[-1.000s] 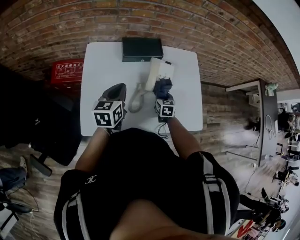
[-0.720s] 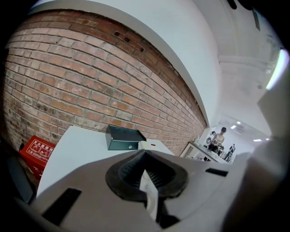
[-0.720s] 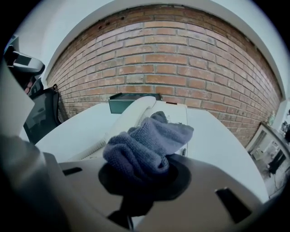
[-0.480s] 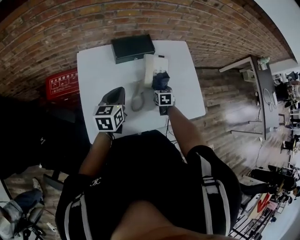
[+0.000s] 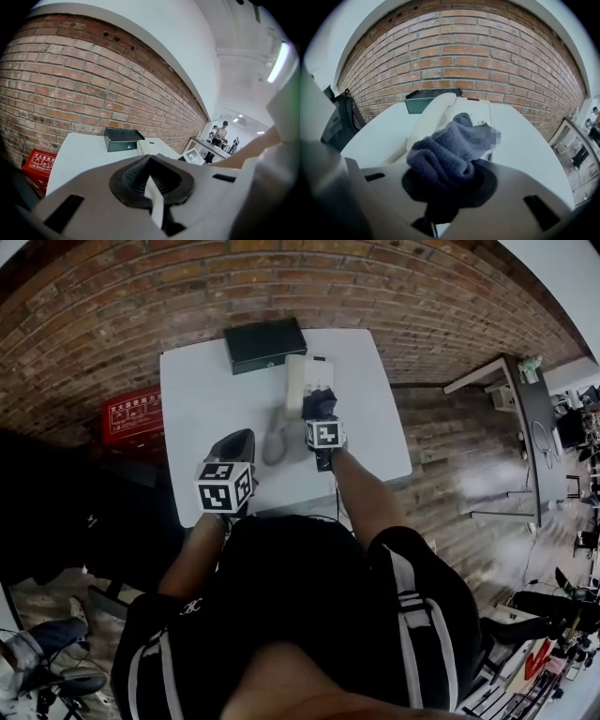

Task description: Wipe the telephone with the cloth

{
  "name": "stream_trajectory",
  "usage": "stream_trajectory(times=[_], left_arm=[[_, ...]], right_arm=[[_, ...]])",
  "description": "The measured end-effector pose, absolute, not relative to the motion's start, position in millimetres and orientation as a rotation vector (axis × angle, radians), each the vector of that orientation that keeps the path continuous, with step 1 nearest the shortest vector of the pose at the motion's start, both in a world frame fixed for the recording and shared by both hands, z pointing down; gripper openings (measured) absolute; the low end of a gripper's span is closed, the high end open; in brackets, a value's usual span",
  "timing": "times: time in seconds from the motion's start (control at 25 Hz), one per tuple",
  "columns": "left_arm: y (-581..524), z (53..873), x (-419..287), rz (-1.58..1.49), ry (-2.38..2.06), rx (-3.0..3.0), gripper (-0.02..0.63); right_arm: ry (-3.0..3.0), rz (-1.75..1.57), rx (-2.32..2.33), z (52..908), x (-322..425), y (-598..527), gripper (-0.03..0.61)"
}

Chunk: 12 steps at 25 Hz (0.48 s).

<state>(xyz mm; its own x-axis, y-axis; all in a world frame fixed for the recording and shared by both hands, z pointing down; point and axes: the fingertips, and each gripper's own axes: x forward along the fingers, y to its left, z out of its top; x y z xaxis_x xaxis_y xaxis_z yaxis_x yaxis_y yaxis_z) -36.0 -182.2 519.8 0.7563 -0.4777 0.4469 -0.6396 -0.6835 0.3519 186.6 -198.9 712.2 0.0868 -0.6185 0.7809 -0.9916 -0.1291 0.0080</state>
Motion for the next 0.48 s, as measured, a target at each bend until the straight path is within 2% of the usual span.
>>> stream_trajectory(times=[0.2,0.48], left_arm=[[-149.9,508.0,-12.3,0.418,-0.96,2.471,-0.006],[-89.6,477.9,43.3,0.3,-1.24,2.452,-0.006]], right_arm=[[-1.757,0.886,1.832,690.6,196.0,-182.9,0.061],[-2.193,0.438,1.865,568.4,223.1,-117.5,0.06]])
